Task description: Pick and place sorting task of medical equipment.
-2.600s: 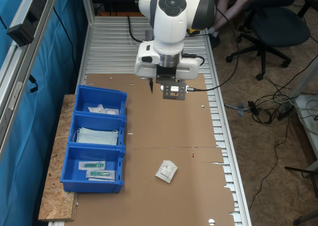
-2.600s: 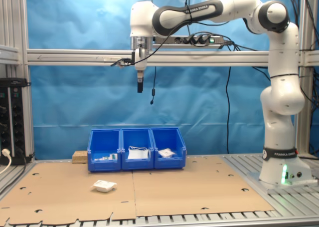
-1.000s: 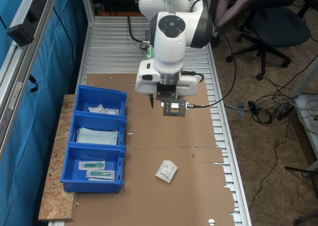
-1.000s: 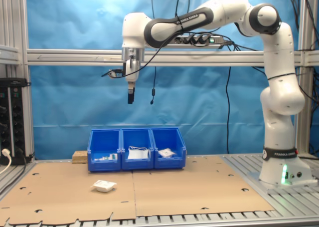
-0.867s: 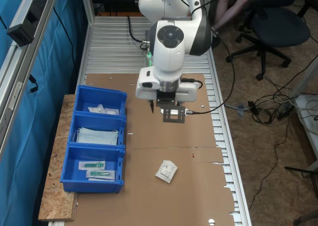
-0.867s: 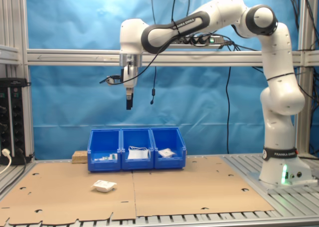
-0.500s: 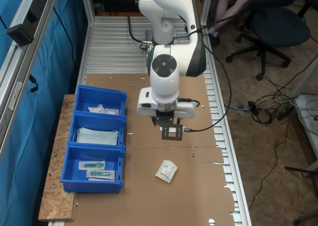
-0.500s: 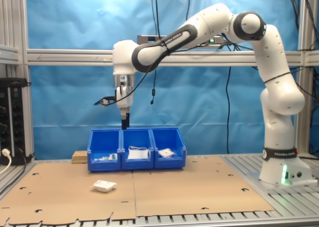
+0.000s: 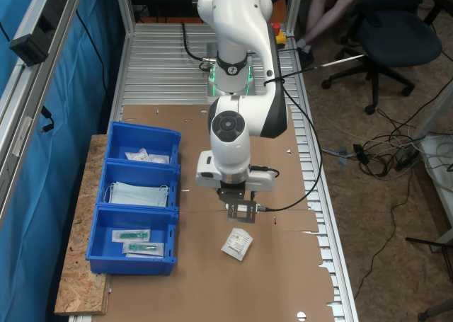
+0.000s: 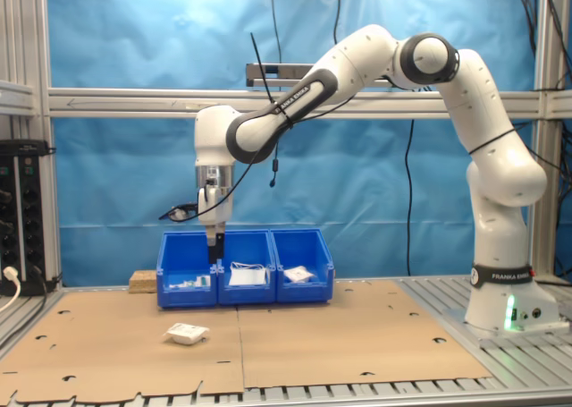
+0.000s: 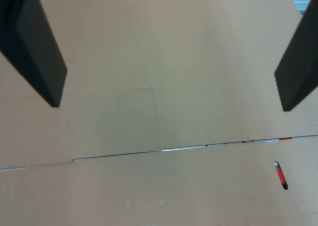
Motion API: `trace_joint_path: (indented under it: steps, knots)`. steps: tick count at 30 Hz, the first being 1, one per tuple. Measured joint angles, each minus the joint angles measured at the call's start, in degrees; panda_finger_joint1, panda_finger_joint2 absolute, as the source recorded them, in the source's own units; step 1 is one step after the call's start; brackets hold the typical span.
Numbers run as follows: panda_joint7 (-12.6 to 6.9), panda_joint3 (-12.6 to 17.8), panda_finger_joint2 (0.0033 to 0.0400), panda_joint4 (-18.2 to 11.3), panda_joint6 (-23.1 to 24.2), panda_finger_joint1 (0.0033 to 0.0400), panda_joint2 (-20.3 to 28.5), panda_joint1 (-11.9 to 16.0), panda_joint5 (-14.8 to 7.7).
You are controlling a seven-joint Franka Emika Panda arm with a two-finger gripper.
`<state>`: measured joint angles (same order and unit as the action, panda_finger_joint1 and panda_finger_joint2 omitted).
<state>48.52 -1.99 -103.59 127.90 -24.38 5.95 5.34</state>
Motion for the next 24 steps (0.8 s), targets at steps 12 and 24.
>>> trace_joint_path:
  steps: [12,24]
  knots:
    - [0.0,-0.01,0.04,1.89,4.8,0.04,-4.76,0.0,0.49]
    - [0.0,-0.18,0.04,6.35,8.23,0.04,-11.79,0.0,2.89]
